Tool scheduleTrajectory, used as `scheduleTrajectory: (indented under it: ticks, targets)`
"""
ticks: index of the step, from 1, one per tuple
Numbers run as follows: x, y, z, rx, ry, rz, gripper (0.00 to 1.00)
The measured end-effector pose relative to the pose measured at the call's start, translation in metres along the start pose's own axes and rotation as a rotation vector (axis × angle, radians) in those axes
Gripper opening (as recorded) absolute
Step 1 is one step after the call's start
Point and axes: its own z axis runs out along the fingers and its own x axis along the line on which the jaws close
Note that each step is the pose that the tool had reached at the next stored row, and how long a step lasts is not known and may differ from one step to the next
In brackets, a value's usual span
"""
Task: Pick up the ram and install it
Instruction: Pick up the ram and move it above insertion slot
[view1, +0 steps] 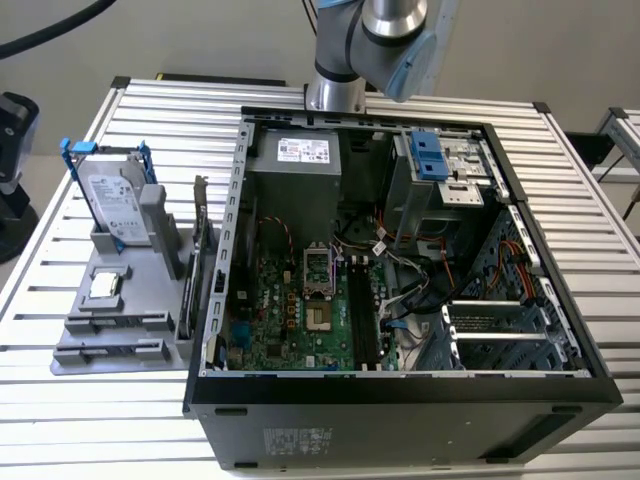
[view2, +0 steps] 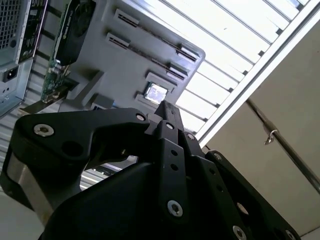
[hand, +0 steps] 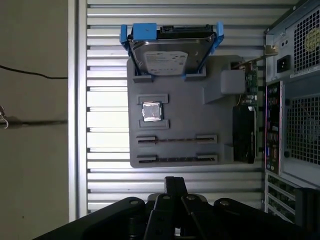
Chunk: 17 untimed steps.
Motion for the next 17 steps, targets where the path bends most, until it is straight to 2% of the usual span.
scheduleTrajectory:
  ticks: [17]
  targets:
    - [0.0002, 0.0, 0.0002, 0.0014, -0.007, 0.131, 0.0]
